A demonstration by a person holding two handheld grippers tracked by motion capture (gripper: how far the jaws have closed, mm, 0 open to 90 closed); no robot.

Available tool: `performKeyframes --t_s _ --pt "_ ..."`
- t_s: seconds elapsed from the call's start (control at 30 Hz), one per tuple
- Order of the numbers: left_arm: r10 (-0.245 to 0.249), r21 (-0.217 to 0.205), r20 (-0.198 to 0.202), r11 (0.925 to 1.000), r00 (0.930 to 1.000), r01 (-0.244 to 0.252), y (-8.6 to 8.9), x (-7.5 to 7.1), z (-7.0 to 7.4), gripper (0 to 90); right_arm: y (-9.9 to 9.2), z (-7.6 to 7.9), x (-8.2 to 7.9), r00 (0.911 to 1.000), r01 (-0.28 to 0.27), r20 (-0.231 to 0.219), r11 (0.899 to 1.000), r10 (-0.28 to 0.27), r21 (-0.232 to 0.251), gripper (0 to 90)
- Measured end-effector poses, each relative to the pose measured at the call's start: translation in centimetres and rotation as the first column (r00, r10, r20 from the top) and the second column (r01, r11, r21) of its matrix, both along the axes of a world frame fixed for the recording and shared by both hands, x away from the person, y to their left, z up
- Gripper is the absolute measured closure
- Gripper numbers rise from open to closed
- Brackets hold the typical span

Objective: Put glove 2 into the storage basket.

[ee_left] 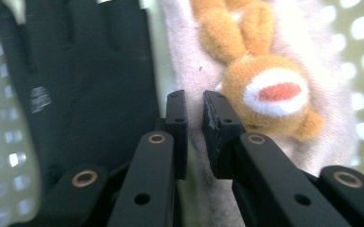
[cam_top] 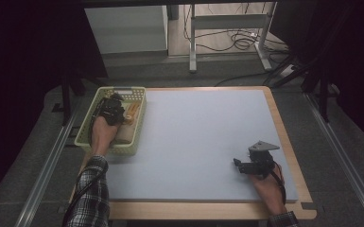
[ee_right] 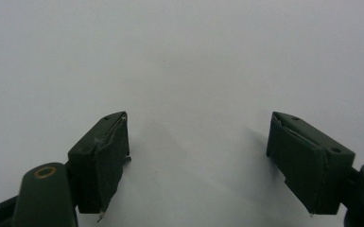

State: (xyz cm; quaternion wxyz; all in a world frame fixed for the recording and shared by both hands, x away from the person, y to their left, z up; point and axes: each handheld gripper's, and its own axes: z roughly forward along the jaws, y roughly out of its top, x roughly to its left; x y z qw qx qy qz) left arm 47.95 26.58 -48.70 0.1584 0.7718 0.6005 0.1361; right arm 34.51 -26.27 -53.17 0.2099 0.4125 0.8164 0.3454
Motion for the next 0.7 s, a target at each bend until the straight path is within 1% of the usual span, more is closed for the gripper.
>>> performKeyframes --t_s 0.03,0.07,0.13,0.23,0.27,0.33,0.37,0.43,0.53,0.6,0.7 --pt "-0.004 -0.03 0.0 0.9995 1.0 0.004 -0.3 0.1 0.0 81.6 0.0 0.0 0.0 1.0 0.0 0.0 1.0 0.0 0.0 21.4" --pt "-0.005 -0.034 0.002 0.9994 1.0 0.005 -0.5 0.1 -0.1 82.8 0.0 0.0 0.0 1.0 0.0 0.0 1.0 0.0 0.0 21.4" --pt "-0.005 -0.023 0.007 0.9997 1.0 0.006 -0.9 0.1 -0.2 83.4 0.0 0.0 0.0 1.0 0.0 0.0 1.0 0.0 0.0 21.4" --pt "-0.004 -0.032 0.008 0.9995 1.0 0.004 -0.6 0.1 -0.3 83.6 0.0 0.0 0.0 1.0 0.0 0.0 1.0 0.0 0.0 21.4" --pt "0.001 -0.022 0.006 0.9997 1.0 -0.001 -0.4 0.1 -0.3 83.4 0.0 0.0 0.0 1.0 0.0 0.0 1.0 0.0 0.0 21.4" --pt "0.02 0.014 0.0 0.9997 0.9998 -0.02 0.0 0.2 -0.6 82.3 0.0 0.0 0.0 1.0 0.0 0.0 1.0 0.0 0.0 21.4" --pt "0.036 0.032 -0.01 0.9988 0.9993 -0.036 0.2 0.2 -0.8 81.6 0.0 0.0 0.0 1.0 0.0 0.0 1.0 0.0 0.0 21.4" --pt "0.037 0.024 -0.009 0.999 0.9993 -0.036 0.5 0.1 -1.0 78.4 0.0 0.0 0.0 1.0 0.0 0.0 1.0 0.0 0.001 21.4" --pt "0.042 0.0 0.01 0.9991 0.9991 -0.042 0.8 -0.1 -0.9 72.5 0.0 0.0 0.0 1.0 -0.001 0.0 1.0 0.001 0.001 21.4" --pt "0.04 -0.009 0.024 0.9992 0.9989 -0.04 1.0 -0.3 -0.5 66.6 0.0 0.0 0.0 1.0 -0.001 0.0 1.0 0.001 0.001 21.4" --pt "0.036 -0.032 0.058 0.9989 0.9976 -0.035 1.3 -0.7 0.4 57.6 0.0 0.0 0.0 1.0 -0.001 0.0 1.0 0.001 0.0 21.4"
